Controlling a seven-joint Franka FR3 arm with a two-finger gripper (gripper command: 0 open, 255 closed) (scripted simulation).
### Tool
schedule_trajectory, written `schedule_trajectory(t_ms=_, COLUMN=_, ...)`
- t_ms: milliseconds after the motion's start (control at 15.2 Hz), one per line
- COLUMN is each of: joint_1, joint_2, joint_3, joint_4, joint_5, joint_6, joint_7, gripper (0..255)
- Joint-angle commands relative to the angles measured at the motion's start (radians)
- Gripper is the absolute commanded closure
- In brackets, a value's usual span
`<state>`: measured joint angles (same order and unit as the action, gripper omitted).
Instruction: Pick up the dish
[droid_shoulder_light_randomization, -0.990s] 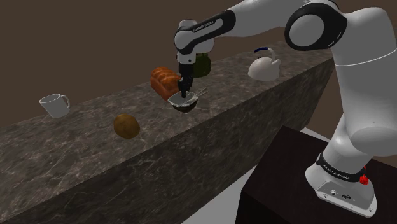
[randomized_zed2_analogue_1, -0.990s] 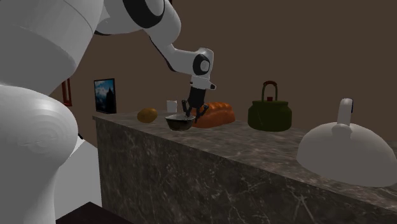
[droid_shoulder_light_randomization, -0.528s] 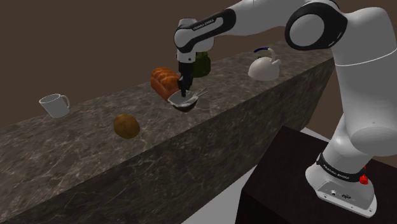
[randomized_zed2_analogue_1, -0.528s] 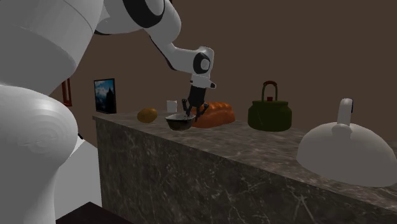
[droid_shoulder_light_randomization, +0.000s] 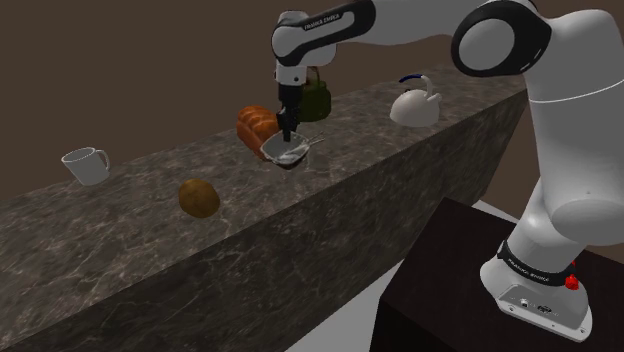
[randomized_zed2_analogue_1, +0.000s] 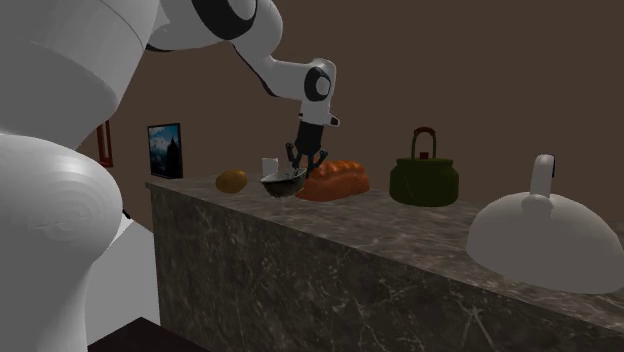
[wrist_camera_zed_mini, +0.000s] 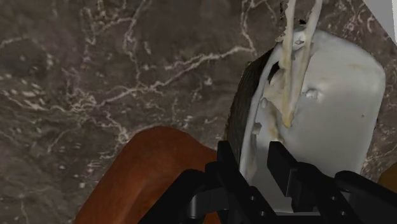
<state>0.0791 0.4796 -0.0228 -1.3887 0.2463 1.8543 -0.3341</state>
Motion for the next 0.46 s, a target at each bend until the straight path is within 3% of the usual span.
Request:
schedule_trajectory(t_ms=0, joint_1=-0.001, joint_2=-0.005, joint_3=-0.001, joint_4=0.020, joint_5=-0.002, joint_6=-0.025, joint_7=0.004, gripper=255)
schedule_trajectory(t_ms=396, joint_1=-0.003, joint_2=-0.009, joint_3=-0.001, joint_4=0.070, joint_5=-0.004, joint_6=-0.077, joint_7=0.016, gripper=255)
